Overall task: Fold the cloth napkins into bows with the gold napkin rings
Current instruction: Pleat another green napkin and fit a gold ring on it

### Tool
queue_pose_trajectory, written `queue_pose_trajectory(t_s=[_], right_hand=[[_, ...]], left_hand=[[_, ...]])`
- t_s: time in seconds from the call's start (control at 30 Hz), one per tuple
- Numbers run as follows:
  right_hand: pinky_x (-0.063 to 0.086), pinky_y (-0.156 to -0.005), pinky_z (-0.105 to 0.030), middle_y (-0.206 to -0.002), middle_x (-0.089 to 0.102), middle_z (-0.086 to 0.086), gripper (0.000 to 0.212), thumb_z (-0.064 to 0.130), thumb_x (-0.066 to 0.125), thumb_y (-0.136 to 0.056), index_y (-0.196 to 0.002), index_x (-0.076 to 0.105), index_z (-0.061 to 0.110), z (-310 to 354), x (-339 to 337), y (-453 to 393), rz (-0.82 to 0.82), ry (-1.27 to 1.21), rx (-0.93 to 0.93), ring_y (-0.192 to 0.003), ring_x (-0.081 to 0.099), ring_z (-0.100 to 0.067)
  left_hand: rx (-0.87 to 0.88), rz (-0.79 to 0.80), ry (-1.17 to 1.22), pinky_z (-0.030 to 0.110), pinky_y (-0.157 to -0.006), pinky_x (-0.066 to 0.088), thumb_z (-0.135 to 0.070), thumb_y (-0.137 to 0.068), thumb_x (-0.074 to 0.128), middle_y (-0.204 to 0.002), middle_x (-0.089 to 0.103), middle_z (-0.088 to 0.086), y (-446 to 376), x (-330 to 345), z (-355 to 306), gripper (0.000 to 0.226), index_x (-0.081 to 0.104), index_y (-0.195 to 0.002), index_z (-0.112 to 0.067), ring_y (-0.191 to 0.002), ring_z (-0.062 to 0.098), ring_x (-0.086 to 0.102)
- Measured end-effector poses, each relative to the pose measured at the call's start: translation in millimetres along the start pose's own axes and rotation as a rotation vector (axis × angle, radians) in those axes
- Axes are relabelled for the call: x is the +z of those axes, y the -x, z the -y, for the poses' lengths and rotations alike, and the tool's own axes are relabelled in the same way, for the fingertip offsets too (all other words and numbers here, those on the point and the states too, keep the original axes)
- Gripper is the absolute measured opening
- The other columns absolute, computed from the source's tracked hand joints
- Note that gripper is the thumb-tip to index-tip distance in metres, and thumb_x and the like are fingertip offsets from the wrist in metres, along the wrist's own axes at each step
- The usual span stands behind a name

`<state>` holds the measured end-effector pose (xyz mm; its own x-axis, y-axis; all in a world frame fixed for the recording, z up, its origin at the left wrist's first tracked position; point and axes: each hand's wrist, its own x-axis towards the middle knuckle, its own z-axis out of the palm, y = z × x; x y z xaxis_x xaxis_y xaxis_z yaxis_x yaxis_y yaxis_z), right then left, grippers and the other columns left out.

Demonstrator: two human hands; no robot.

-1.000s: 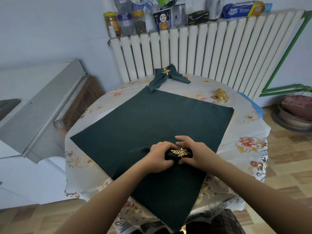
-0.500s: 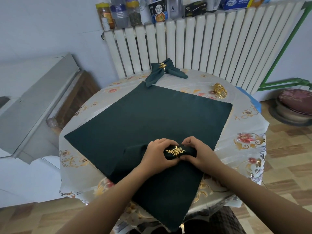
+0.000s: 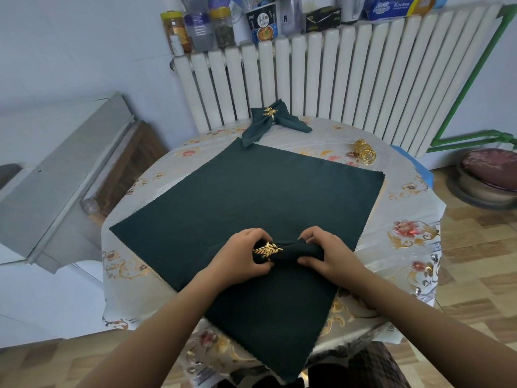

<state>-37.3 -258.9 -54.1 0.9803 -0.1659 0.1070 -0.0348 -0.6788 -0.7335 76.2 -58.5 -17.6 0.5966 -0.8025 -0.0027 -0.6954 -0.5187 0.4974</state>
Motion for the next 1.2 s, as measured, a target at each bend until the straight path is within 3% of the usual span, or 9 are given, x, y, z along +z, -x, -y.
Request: queue_pose_trajectory(t_s=[0.1,0.17,0.27,0.37,0.53,0.77,0.87,1.1,1.2], right_hand=[[0.046,-0.088,-0.038,-0.094,0.058,0.012,0.041,0.030,0.074,-0.076,-0.106,0.048,0.037,2,-2,-1,0.017,0.026,0.003,-0.093,0.054,-0.012],[0.038,-0.098,-0.034,-0.108,0.053,0.012,0.056,0.034,0.073,-0.077,-0.125,0.045,0.032,6,-3,-1,0.027,0.137,-0.033,-0.105,0.047,-0.012],[0.020,-0.102,-0.029,-0.133,0.043,0.015,0.068,0.050,0.063,-0.077,-0.139,0.036,0.037,16,0,-3,-0.003,0.311,-0.200,-0.123,0.033,-0.010],[0.014,-0.101,-0.026,-0.133,0.048,0.016,0.064,0.061,0.054,-0.079,-0.137,0.042,0.035,33,12,-16,0.031,0.350,-0.278,-0.127,0.032,-0.010],[0.022,-0.097,-0.024,-0.120,0.062,0.013,0.041,0.042,0.062,-0.085,-0.125,0.057,0.030,40,30,-27,0.000,0.235,-0.253,-0.115,0.050,-0.009],[0.035,-0.084,-0.026,-0.105,0.068,0.016,0.044,0.053,0.050,-0.081,-0.117,0.064,0.032,33,40,-19,-0.142,0.105,-0.222,-0.089,0.052,-0.002],[0.036,-0.082,-0.028,-0.105,0.068,0.016,0.049,0.060,0.043,-0.079,-0.116,0.064,0.036,35,41,-20,-0.154,0.112,-0.170,-0.086,0.047,0.001],[0.028,-0.095,-0.029,-0.110,0.064,0.018,0.032,0.054,0.061,-0.082,-0.113,0.063,0.044,46,41,-25,-0.072,0.044,0.065,-0.107,0.047,-0.006],[0.030,-0.106,-0.035,-0.105,0.067,0.020,0.024,0.058,0.065,-0.075,-0.098,0.067,0.048,44,40,-30,-0.006,-0.124,0.197,-0.114,0.048,-0.009]], left_hand=[[-0.020,-0.041,-0.199,0.031,-0.109,0.024,-0.048,-0.079,0.066,-0.125,0.050,-0.016,7,1,3,0.057,0.046,-0.130,-0.031,-0.122,0.007,0.038],[-0.082,-0.035,-0.224,0.031,-0.111,0.014,-0.053,-0.084,0.058,-0.136,0.042,-0.013,15,-1,10,0.065,0.036,-0.141,-0.031,-0.131,0.009,0.029],[-0.071,-0.065,-0.192,0.027,-0.108,0.016,-0.046,-0.089,0.056,-0.134,0.042,-0.010,26,-5,13,0.055,0.040,-0.139,-0.030,-0.129,0.010,0.030],[-0.052,-0.137,-0.093,0.020,-0.101,0.029,-0.035,-0.088,0.062,-0.119,0.048,-0.008,28,-2,8,0.043,0.052,-0.129,-0.026,-0.117,0.009,0.039],[-0.120,-0.180,-0.091,0.020,-0.090,0.036,-0.043,-0.087,0.059,-0.108,0.051,-0.009,31,1,4,0.036,0.057,-0.119,-0.026,-0.106,0.008,0.043],[-0.323,-0.147,0.108,0.022,-0.075,0.038,-0.037,-0.090,0.059,-0.098,0.055,-0.008,38,-2,0,0.020,0.065,-0.105,-0.027,-0.092,0.008,0.053],[-0.310,-0.230,0.028,0.022,-0.073,0.039,-0.036,-0.087,0.062,-0.091,0.057,-0.012,43,1,-5,0.013,0.066,-0.096,-0.027,-0.086,0.006,0.052],[-0.092,-0.306,-0.289,0.023,-0.074,0.044,-0.036,-0.091,0.053,-0.093,0.066,-0.009,52,9,-13,0.020,0.064,-0.099,-0.022,-0.084,0.010,0.057],[-0.045,-0.268,-0.320,0.023,-0.074,0.047,-0.037,-0.093,0.050,-0.098,0.066,-0.008,55,12,-11,0.021,0.061,-0.103,-0.022,-0.084,0.009,0.058]])
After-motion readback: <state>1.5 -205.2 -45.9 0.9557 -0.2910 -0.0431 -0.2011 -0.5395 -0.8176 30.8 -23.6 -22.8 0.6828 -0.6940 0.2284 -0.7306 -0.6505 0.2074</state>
